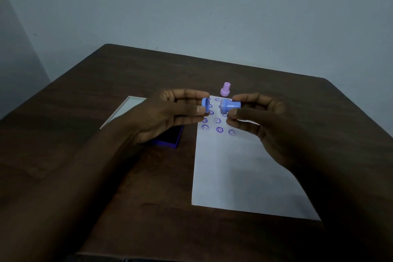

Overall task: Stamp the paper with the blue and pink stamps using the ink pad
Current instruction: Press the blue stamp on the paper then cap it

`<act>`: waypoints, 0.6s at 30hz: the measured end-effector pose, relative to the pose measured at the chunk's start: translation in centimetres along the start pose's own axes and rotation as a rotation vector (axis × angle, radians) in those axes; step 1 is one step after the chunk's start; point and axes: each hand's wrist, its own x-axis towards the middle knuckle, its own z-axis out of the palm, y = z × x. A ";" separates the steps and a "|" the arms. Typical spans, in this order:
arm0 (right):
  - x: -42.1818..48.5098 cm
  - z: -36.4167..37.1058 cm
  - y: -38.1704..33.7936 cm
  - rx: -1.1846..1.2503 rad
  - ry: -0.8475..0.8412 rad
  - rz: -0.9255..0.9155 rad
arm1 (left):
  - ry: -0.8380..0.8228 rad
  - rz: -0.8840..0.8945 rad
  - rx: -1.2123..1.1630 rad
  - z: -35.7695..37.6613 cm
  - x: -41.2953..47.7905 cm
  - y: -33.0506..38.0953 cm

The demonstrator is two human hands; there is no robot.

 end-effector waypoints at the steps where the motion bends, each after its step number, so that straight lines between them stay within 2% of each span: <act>1: 0.0 0.3 0.0 -0.020 -0.003 -0.005 | -0.001 -0.003 0.009 0.1 0.0 0.0; 11: -0.2 1.7 0.4 -0.153 0.039 -0.049 | -0.003 0.011 0.067 0.3 0.1 -0.2; 18: 0.0 2.0 0.3 -0.290 0.079 -0.087 | 0.064 0.049 0.185 0.5 -0.1 -0.5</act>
